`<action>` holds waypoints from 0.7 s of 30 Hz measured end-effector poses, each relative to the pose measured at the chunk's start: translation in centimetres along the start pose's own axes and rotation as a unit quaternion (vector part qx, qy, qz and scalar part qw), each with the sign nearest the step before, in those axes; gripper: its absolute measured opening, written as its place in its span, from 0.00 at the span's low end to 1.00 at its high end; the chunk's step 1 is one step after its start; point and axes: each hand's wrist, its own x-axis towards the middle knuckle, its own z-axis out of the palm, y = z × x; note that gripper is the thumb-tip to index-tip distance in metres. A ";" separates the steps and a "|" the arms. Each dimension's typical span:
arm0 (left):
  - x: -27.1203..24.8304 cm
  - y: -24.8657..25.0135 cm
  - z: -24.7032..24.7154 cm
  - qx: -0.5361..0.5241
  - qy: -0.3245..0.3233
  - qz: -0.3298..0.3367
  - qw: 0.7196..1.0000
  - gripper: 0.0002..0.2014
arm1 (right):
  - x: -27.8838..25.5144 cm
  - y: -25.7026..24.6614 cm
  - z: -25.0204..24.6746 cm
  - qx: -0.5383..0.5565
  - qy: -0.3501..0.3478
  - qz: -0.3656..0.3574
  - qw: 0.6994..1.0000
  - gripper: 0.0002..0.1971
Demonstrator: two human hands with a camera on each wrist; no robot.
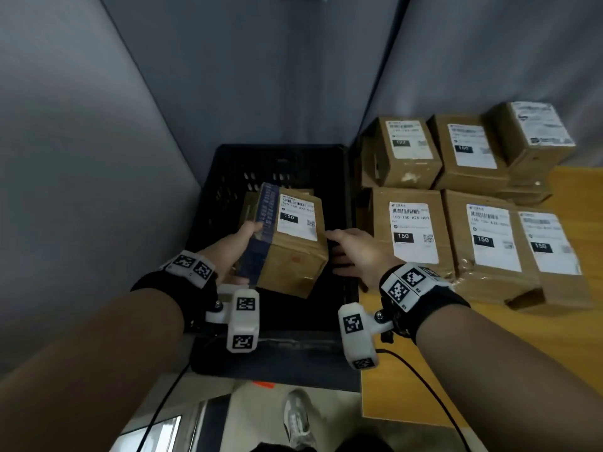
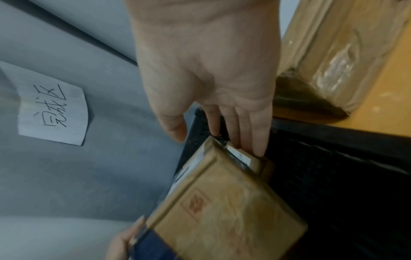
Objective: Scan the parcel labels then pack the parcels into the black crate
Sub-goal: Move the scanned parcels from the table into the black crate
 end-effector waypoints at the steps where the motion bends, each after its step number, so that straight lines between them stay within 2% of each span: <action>1: 1.3 -0.3 0.3 -0.016 -0.009 -0.016 1.000 0.45 | 0.1 0.4 0.4 0.000 -0.010 0.017 1.000 0.19; 3: 3.4 -0.9 1.0 -0.029 -0.021 -0.042 0.998 0.49 | 0.5 1.1 1.4 0.001 -0.016 0.047 0.999 0.26; 5: 4.8 -1.3 1.9 -0.035 -0.017 -0.049 0.998 0.44 | 1.2 1.6 2.3 0.010 -0.001 0.071 0.997 0.30; 10: 5.5 -1.6 3.1 -0.004 -0.022 -0.059 0.998 0.33 | 2.6 1.8 3.0 0.026 0.020 0.106 0.994 0.24; 14: 8.3 -1.9 2.7 0.071 0.012 -0.037 0.997 0.31 | 5.5 2.2 3.9 -0.034 0.032 0.107 0.993 0.19; 17: 10.8 -2.4 2.6 0.114 0.010 -0.015 0.993 0.24 | 8.7 3.4 4.9 -0.080 0.048 0.116 0.989 0.15; 21: 12.4 -2.3 3.2 0.136 -0.012 -0.018 0.990 0.16 | 13.2 5.8 6.1 -0.111 0.064 0.118 0.985 0.21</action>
